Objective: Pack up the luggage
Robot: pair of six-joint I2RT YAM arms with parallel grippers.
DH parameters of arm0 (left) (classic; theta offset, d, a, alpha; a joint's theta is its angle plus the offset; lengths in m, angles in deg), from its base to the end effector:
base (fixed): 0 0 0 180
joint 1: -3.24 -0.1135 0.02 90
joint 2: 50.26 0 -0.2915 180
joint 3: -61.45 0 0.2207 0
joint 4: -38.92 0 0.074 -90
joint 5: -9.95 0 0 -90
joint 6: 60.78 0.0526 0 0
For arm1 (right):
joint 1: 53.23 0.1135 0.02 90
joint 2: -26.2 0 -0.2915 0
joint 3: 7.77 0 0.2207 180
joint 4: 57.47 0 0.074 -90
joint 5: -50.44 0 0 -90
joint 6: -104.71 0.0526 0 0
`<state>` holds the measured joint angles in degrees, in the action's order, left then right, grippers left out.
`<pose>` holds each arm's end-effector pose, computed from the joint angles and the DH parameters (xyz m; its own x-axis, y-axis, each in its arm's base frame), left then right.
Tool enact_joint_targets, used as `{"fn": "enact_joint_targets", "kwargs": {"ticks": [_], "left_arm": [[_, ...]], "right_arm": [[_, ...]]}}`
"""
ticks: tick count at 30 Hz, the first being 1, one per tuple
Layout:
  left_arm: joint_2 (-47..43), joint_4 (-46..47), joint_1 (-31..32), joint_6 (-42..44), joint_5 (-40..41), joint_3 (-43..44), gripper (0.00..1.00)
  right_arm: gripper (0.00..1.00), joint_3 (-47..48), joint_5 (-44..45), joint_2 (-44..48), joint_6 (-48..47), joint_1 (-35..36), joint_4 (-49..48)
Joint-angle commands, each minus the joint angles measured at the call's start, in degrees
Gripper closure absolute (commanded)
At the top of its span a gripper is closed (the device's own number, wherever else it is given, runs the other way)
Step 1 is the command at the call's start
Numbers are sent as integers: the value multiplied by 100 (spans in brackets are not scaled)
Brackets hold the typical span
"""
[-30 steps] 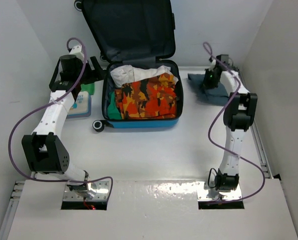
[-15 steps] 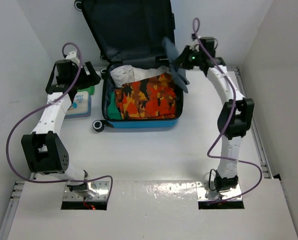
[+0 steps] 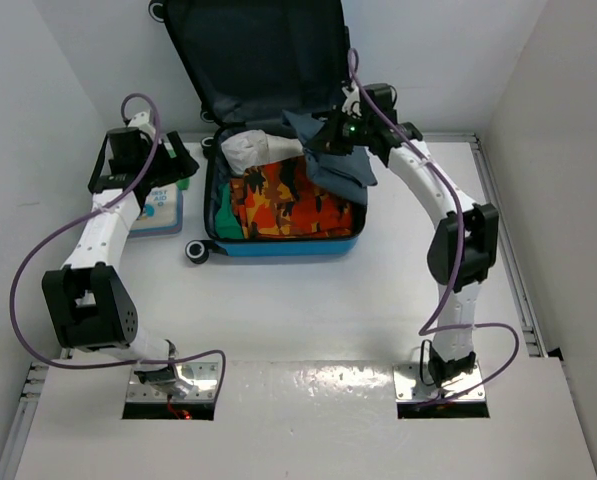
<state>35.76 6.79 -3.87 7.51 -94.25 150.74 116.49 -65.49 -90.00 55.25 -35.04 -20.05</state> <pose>0.3286 0.0280 0.3566 -0.4795 -0.4212 -0.7699 -0.0906 0.8964 -0.4340 0.4421 0.1695 0.3465 -0.7718 0.3617 -0.5230 -0.1857 0.6584 0.7294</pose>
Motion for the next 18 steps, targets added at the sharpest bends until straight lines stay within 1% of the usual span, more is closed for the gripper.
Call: {"fn": "enact_joint_targets", "kwargs": {"ticks": [1, 3, 5, 9, 11, 13, 18], "left_arm": [[-296, 115, -123, -52, -118, -57, 17], [-296, 115, -124, -52, -118, -109, 17], [-349, 115, -176, -104, -118, -162, 17], [-402, 115, -229, -105, -171, -267, 17], [-454, 115, -281, -105, -171, -268, 17], [-454, 115, -282, -105, -171, -320, 17], [-507, 63, -334, -105, -171, -382, 17]], "right_arm": [[100, 419, -96, 46, 218, 499, -214], [100, 515, -26, -103, 297, 597, -292], [100, 638, 44, -315, 411, 852, -380], [100, 709, 202, -833, 701, 1194, -853], [100, 814, 264, -1176, 1008, 1387, -934], [100, 972, 317, -1508, 1140, 1476, -961], [100, 1007, 370, -1958, 1448, 1766, -1233]]}}
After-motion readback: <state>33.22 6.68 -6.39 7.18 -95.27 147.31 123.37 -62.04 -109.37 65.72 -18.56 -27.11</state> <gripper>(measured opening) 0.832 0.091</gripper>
